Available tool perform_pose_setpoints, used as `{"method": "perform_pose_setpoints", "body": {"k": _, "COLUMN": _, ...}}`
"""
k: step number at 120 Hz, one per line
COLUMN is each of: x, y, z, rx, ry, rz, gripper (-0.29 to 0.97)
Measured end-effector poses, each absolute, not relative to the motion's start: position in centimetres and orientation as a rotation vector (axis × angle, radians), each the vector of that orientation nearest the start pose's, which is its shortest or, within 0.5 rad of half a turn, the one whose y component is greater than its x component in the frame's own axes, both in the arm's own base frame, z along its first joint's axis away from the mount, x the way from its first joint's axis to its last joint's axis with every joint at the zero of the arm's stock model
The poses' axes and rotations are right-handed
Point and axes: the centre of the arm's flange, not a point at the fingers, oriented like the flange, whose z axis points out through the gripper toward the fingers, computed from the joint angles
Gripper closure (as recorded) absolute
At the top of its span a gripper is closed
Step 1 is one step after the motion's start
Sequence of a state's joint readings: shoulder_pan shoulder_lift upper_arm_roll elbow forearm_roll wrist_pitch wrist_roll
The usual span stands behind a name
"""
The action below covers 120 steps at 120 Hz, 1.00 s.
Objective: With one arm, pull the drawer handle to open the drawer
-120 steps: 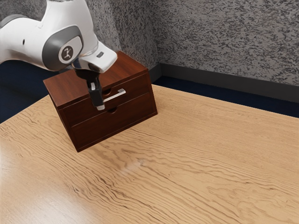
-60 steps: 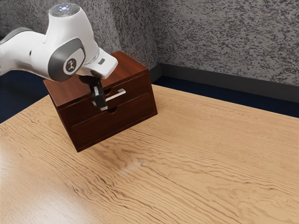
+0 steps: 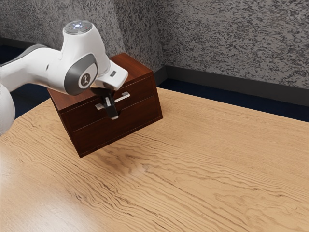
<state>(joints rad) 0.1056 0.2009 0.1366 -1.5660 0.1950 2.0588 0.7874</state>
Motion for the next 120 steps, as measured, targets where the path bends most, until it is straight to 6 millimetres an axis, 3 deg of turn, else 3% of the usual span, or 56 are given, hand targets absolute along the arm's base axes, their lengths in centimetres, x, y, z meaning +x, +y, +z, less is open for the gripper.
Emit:
{"method": "perform_pose_setpoints", "body": {"k": 30, "x": 63.8, "y": 15.8, "z": 54.5, "rx": -2.684, "ry": 0.845, "rz": -0.230, "gripper": 0.08}}
{"method": "perform_pose_setpoints", "body": {"k": 63, "x": 60.8, "y": 14.8, "z": 55.4, "rx": -2.700, "ry": 0.838, "rz": -0.263, "gripper": 0.18}}
{"method": "perform_pose_setpoints", "body": {"k": 86, "x": 60.2, "y": 11.7, "z": 55.0, "rx": -2.694, "ry": 0.889, "rz": -0.293, "gripper": 0.11}}
{"method": "perform_pose_setpoints", "body": {"k": 120, "x": 57.6, "y": 8.1, "z": 55.1, "rx": -2.677, "ry": 0.935, "rz": -0.343, "gripper": 0.15}}
